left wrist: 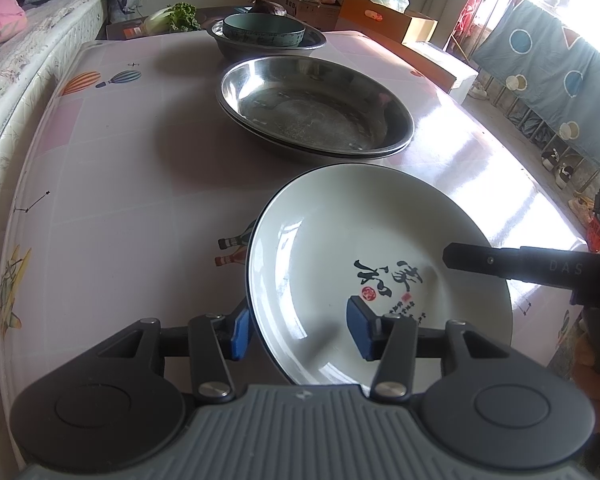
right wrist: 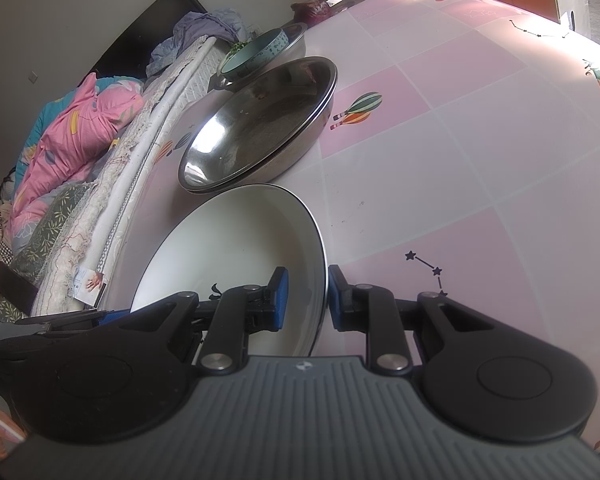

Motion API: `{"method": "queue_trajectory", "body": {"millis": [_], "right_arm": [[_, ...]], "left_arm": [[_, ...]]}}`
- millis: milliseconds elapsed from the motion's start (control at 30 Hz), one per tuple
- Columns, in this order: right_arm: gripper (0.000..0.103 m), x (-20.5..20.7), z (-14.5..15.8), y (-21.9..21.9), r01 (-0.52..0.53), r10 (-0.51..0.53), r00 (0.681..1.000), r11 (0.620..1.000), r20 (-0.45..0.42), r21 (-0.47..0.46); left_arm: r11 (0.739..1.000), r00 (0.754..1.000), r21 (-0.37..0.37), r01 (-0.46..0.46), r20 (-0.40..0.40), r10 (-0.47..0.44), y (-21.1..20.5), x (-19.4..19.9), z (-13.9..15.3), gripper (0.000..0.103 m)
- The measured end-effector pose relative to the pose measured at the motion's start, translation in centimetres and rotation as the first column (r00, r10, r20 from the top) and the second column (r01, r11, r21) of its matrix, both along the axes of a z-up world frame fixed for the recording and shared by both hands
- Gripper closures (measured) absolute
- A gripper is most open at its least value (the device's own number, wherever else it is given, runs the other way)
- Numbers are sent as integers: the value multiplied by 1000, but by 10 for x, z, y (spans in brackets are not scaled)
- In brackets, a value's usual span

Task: Organize plates and bowls
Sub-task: 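Hold the white printed plate raised in the right gripper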

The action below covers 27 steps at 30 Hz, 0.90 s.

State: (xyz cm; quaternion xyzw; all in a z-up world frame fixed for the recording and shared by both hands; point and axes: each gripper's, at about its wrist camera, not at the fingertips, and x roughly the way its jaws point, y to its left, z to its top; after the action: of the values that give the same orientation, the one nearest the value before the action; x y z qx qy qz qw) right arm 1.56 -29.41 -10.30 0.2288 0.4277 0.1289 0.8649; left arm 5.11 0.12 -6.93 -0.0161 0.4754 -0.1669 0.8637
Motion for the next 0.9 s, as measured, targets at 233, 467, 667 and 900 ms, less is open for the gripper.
{"method": "queue_trajectory", "body": {"millis": [233,467,667,900], "right_arm": [[82,0,0,0,1,-1,1000,1000,0,1],[82,0,0,0,1,-1,1000,1000,0,2],[82,0,0,0,1,-1,1000,1000,0,4],[82,1,1,-2,4,-4,1000,1000,1,13]], "left_arm": [[1000,1000,2,0,0,0,-1,-1,0,53],[1000,1000,1,0,-1,0,-1,-1,0,53],[1000,1000,1,0,-1,0,-1,-2,0,53],[1000,1000,3,1,0,-1,-1,-3,0,53]]}}
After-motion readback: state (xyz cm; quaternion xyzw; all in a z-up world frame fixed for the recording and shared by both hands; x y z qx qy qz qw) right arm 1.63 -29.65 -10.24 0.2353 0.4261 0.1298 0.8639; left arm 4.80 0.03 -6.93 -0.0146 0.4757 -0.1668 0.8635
